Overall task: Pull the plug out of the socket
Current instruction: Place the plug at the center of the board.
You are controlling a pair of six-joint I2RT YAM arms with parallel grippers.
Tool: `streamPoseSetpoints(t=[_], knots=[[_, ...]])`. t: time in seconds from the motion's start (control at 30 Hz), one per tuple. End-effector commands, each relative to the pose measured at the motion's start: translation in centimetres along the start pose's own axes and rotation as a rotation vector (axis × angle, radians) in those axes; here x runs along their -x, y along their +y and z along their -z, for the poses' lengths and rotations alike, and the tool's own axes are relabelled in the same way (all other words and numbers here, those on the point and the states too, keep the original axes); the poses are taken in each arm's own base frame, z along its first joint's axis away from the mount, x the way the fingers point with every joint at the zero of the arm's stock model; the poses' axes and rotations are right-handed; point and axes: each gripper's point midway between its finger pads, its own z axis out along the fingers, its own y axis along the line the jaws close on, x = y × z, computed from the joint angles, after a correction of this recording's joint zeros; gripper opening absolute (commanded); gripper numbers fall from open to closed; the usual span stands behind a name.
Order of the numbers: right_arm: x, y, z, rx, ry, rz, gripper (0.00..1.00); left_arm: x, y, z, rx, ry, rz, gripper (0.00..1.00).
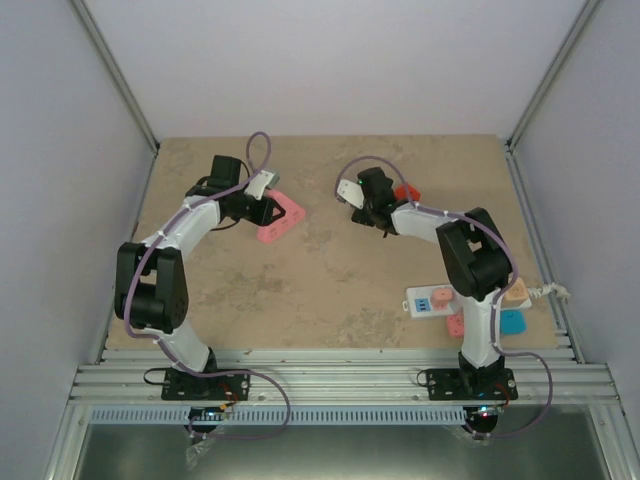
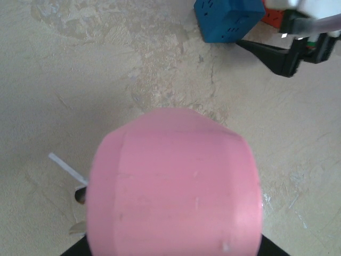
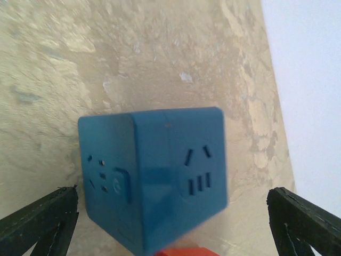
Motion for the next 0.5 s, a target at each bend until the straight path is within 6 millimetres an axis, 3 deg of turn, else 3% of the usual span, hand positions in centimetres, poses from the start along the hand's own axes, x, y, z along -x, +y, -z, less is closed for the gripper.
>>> streamPoseSetpoints(t=[0.0,0.27,0.47], knots=[[1.7,-0.5,3.1,0.064,-0.066,-0.043,0.98,0.4,0.3,-0.1,0.000,-0.019,0.007,0.00],[3.4,-1.1,7.5,0.115,-0.126,-0.103,0.98,0.5,0.7,-0.1,0.004,-0.018,0.018,0.00],[4.0,-1.7,11.4,0.150,-0.201,-0.144,0.98,0.9,2.4,1.0,0.046,-0.030,0.040,0.00]])
